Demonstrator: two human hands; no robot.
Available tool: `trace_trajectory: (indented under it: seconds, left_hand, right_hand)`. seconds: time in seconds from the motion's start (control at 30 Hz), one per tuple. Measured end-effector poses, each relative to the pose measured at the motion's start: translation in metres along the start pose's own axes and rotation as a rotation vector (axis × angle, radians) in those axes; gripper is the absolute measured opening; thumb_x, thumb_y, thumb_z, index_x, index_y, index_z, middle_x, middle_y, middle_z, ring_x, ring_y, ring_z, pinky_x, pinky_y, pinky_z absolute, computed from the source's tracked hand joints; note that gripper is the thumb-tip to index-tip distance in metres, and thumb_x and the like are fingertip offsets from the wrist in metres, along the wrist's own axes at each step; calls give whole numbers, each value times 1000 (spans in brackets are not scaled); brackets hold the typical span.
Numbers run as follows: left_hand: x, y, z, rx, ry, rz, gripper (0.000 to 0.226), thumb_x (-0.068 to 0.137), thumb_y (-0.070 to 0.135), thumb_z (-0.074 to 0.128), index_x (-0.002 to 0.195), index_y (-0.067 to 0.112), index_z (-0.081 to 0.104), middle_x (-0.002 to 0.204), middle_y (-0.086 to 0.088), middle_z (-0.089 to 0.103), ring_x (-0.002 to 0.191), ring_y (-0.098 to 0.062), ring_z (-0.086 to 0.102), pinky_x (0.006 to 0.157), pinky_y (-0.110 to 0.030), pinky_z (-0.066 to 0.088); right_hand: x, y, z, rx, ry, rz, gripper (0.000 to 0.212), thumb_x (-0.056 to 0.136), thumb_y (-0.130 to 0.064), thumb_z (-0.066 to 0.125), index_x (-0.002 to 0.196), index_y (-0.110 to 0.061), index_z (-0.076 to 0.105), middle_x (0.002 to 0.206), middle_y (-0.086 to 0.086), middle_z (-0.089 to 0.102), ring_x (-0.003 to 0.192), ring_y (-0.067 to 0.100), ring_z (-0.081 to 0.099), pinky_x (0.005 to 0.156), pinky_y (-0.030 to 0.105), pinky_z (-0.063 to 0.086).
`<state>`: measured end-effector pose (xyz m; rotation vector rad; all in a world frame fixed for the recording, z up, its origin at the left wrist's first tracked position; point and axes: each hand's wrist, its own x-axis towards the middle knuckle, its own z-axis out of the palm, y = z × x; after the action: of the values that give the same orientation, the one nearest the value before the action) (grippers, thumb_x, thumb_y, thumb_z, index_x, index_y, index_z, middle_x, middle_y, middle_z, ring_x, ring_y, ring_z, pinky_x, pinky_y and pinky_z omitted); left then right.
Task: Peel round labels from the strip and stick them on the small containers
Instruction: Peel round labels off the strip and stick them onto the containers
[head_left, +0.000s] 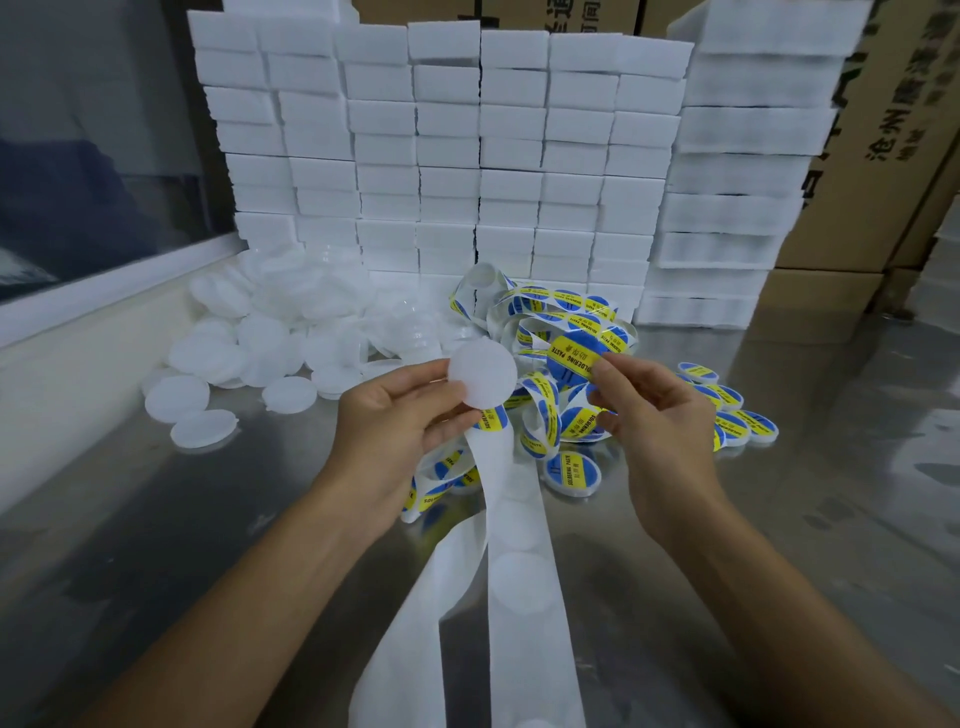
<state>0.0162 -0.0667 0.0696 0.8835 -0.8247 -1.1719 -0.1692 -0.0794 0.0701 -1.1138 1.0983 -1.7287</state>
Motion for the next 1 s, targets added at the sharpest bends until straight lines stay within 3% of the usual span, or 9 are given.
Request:
trace_trajectory:
  seconds: [0.2, 0.33, 0.77, 1.0]
  left_hand:
    - [1, 1, 0, -40, 2, -33, 11, 83, -6, 65, 88, 2, 71, 84, -12, 76, 74, -25, 74, 63, -27, 59]
    - [1, -1, 0, -12, 0, -23, 10, 82, -5, 67, 89, 2, 70, 79, -12, 75, 72, -24, 73, 64, -25, 59]
    - [-1, -2, 2, -8, -52, -33, 19, 78, -2, 70, 97, 0, 67, 83, -15, 75, 77, -29, 74, 62, -26, 59]
    - [-2, -2, 2, 15, -85, -26, 19, 79, -1, 70, 98, -1, 66, 83, -15, 75, 76, -28, 74, 60, -23, 58]
  right_hand:
    - [0, 2, 0, 78, -36, 23, 12, 84, -11, 74, 90, -21, 74, 67, -6, 72, 58, 6, 62, 55, 15, 49]
    - [-2, 1, 0, 108, -135, -4, 32, 81, -12, 77, 106, -28, 64, 74, 1, 74, 63, 9, 62, 62, 18, 52]
    - [-15, -2, 7, 0, -253, -92, 28, 80, -7, 77, 98, -18, 57, 74, 5, 75, 60, 13, 63, 63, 25, 54]
    - [-17, 0, 10, -4, -282, -110, 29, 80, -1, 76, 95, -16, 57, 71, 5, 74, 60, 12, 66, 58, 20, 52]
